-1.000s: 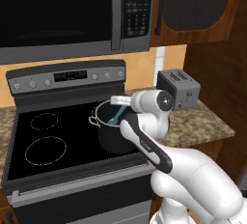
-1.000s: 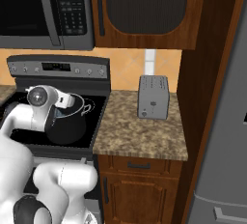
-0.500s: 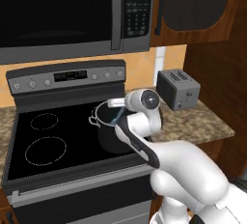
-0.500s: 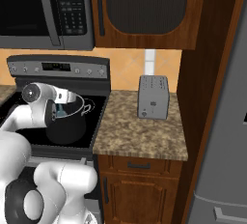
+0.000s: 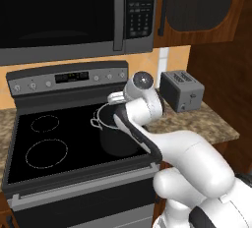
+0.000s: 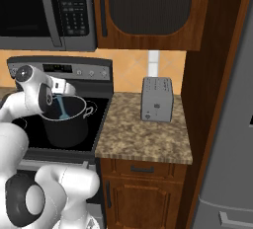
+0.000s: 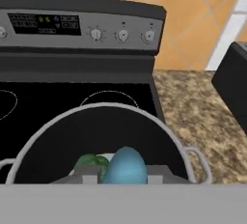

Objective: Put the broccoli and broccoli in the pot. Retrieve the spatula and lightly stir the vegetables in the pot.

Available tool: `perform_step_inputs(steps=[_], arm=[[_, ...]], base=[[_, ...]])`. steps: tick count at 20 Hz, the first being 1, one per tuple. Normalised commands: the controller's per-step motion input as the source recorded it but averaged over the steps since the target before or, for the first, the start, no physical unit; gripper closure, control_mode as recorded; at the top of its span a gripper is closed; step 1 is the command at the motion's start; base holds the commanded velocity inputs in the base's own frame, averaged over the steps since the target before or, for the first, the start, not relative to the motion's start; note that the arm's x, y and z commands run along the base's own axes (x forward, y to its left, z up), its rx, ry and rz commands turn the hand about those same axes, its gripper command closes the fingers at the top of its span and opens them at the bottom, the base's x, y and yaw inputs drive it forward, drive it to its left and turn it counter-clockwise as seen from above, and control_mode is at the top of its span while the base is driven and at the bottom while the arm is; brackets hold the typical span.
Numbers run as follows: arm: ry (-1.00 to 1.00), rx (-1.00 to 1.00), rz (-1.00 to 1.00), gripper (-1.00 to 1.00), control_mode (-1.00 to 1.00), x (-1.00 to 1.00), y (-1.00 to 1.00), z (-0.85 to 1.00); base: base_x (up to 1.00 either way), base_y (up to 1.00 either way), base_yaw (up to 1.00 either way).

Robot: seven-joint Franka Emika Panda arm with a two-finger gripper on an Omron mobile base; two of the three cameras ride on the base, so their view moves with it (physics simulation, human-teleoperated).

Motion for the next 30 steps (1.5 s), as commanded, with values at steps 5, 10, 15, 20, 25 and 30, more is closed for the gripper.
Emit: perform_step_inputs(steps=[5,10,15,20,25,30], arm=[[-0.18,-0.06,0.00,1.00,-1.00,0.02,0.00,-0.11],[-0.08,0.04,0.06,1.00,-1.00,0.12,0.00,-0.48],[0.01,0.19,0.08,1.00,-1.00,0.08,0.01,-0.56],[-0.03,0.30,0.15,1.00,-1.00,0.00,0.22,-0.01],[-0.08,0.29,0.13,1.00,-1.00,0.00,0.10,0.08],[0.04,-0.04,0.00,1.00,-1.00,0.03,0.00,-0.19]], base=[[0.00,0.00,0.00],[0.00,0.00,0.00],[0.00,0.00,0.00],[0.00,0.00,0.00],[0.00,0.00,0.00],[0.00,0.00,0.00]])
